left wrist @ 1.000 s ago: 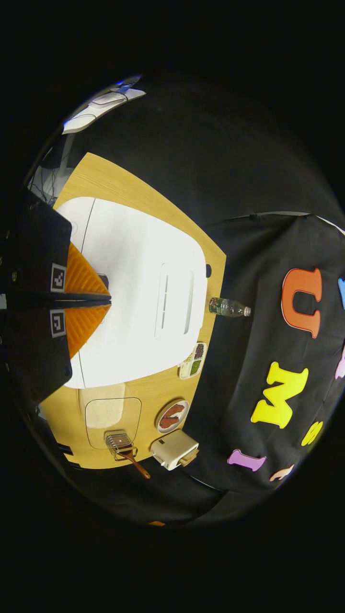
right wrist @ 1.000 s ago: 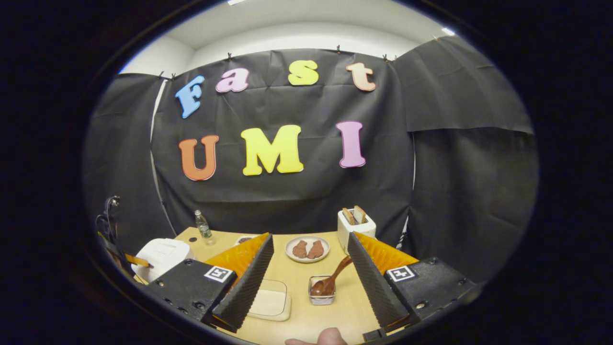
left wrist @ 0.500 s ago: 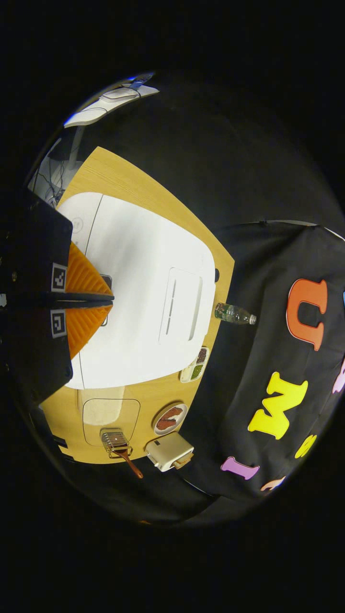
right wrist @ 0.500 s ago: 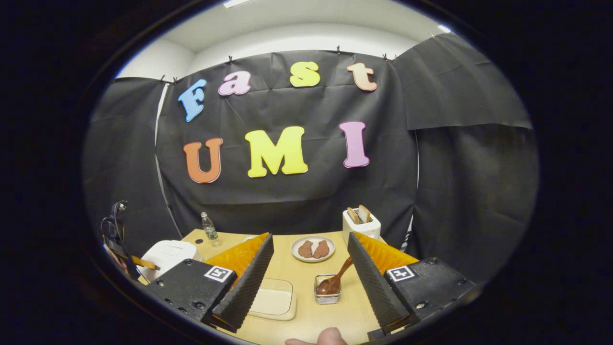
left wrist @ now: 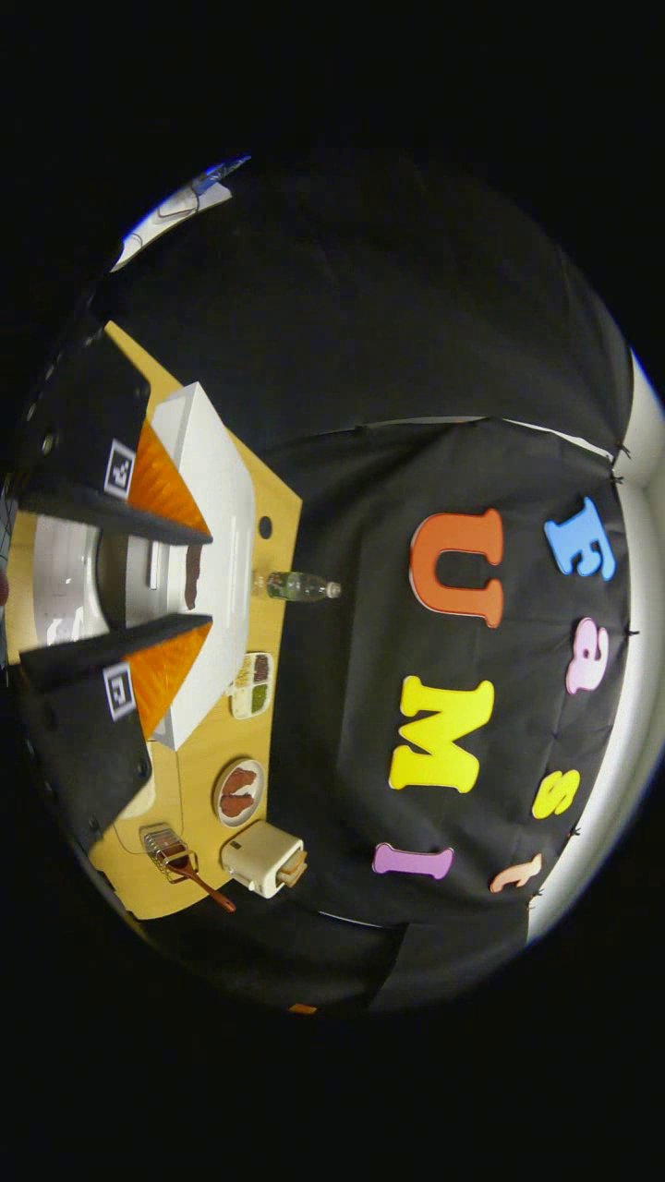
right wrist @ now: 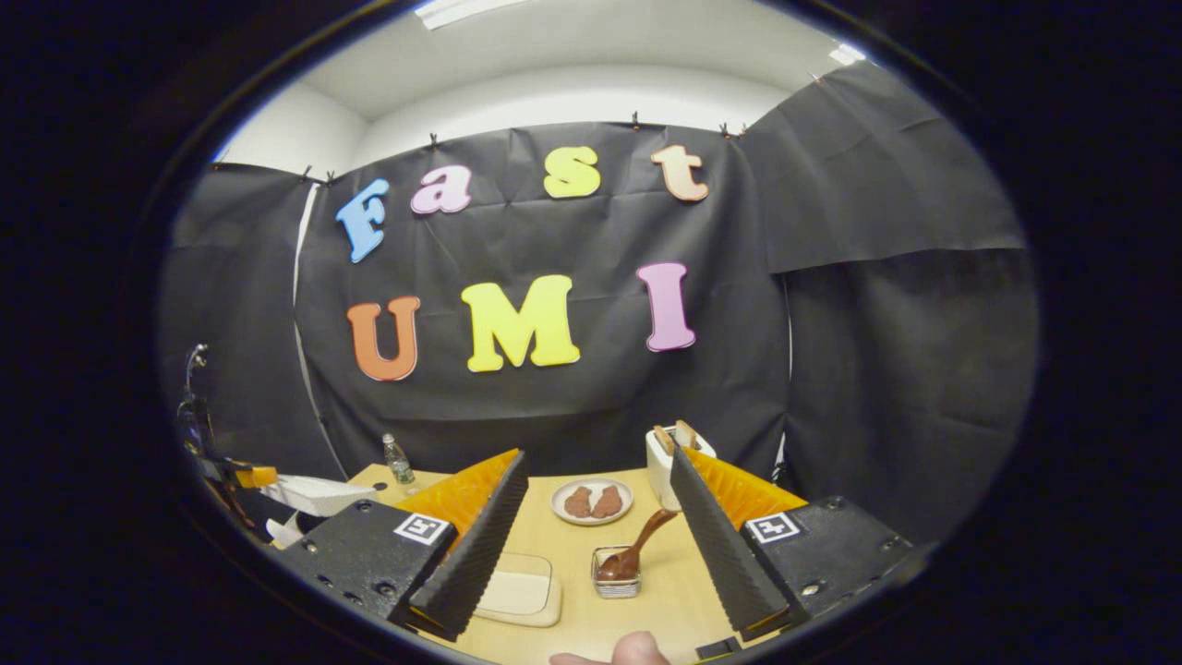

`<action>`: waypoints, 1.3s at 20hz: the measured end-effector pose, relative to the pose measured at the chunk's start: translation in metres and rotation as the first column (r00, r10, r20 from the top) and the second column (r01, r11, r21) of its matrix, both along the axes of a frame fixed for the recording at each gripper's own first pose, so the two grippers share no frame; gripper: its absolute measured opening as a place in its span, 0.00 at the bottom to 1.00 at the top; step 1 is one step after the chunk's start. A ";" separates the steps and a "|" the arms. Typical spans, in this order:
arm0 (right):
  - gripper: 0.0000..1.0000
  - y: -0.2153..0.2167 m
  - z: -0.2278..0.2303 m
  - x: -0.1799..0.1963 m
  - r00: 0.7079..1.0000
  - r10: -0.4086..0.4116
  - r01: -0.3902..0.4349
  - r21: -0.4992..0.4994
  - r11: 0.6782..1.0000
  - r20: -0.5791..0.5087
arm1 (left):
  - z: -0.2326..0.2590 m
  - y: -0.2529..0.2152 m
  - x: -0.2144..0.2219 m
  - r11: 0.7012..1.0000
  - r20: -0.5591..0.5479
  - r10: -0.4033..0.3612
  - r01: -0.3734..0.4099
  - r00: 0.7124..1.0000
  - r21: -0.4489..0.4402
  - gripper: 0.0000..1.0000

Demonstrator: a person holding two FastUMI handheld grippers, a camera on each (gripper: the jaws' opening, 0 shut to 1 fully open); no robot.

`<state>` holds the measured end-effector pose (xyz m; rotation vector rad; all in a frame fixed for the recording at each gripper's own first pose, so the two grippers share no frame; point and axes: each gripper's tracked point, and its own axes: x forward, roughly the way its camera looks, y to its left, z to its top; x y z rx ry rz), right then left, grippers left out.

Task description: Close the left gripper, press the button to open the rice cooker; take a wooden spoon from the chopstick holder with the right hand, scoop a spoonful of rice and pour it into the rice cooker, then put the wooden spoon back into the chopstick holder.

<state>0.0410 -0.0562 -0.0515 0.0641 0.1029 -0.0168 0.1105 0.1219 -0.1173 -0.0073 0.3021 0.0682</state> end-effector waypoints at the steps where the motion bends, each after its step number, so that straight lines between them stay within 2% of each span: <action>1: 1.00 -0.002 -0.001 -0.001 1.000 -0.002 0.002 0.001 1.000 -0.002 | 0.011 -0.004 0.003 1.000 0.028 -0.012 0.011 1.000 0.023 0.67; 2: 1.00 -0.005 0.000 -0.003 1.000 -0.003 0.003 0.004 1.000 0.001 | 0.021 -0.006 0.005 0.999 0.058 -0.011 0.009 0.998 0.032 0.86; 4: 0.96 -0.010 0.003 -0.004 1.000 -0.011 0.011 0.004 1.000 0.009 | 0.042 -0.009 0.009 1.000 0.121 0.005 -0.008 0.993 0.030 0.90; 6: 1.00 -0.014 0.005 -0.005 1.000 -0.013 0.013 0.002 1.000 0.013 | 0.061 -0.011 0.004 0.999 0.177 0.013 -0.019 0.984 0.031 0.97; 10: 1.00 -0.021 0.000 -0.005 1.000 -0.008 0.008 0.002 1.000 0.004 | 0.090 -0.019 -0.013 0.998 0.249 0.025 -0.039 0.968 0.051 0.97; 16: 1.00 -0.039 -0.018 0.011 1.000 0.004 -0.005 -0.012 1.000 -0.025 | 0.100 -0.043 -0.043 0.997 0.272 0.039 -0.054 0.961 0.049 0.97; 19: 0.97 -0.047 -0.050 0.026 0.997 0.037 -0.038 -0.021 0.999 -0.072 | 0.098 -0.059 -0.055 0.997 0.280 0.050 -0.064 0.959 0.041 0.97; 21: 1.00 -0.053 -0.073 0.037 0.993 0.044 -0.046 -0.019 0.999 -0.113 | 0.096 -0.068 -0.060 0.997 0.279 0.060 -0.073 0.959 0.039 0.97; 24: 0.97 -0.058 -0.117 0.058 0.979 0.065 -0.064 0.007 0.998 -0.193 | 0.093 -0.084 -0.060 0.997 0.264 0.067 -0.076 0.962 0.026 0.98; 26: 1.00 -0.060 -0.148 0.077 0.968 0.073 -0.071 0.017 0.997 -0.242 | 0.095 -0.086 -0.056 0.996 0.256 0.075 -0.086 0.964 0.030 0.97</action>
